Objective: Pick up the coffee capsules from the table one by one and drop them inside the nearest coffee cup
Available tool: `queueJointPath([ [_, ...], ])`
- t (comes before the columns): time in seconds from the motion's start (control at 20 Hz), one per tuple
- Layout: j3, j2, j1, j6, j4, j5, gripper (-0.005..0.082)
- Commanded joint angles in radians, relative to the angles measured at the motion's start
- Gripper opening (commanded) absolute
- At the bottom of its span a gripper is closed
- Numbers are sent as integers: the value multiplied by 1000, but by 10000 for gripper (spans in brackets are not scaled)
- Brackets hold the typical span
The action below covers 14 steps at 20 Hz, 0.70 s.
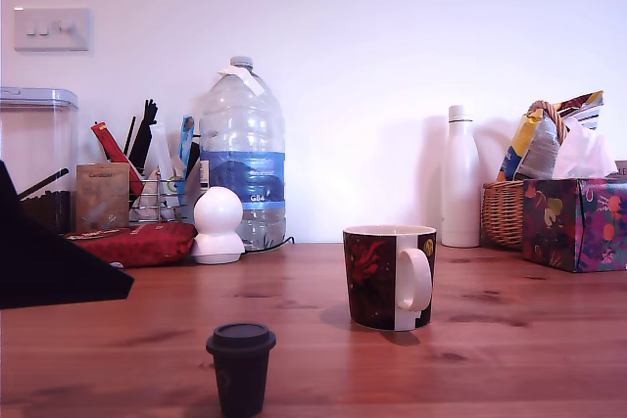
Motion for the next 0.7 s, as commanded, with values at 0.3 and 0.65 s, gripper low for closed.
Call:
queueJointPath([
  [0.3, -3, 7, -130, 35, -14, -5, 551],
  [0.65, 50, 92, -161, 38, -56, -43, 551],
])
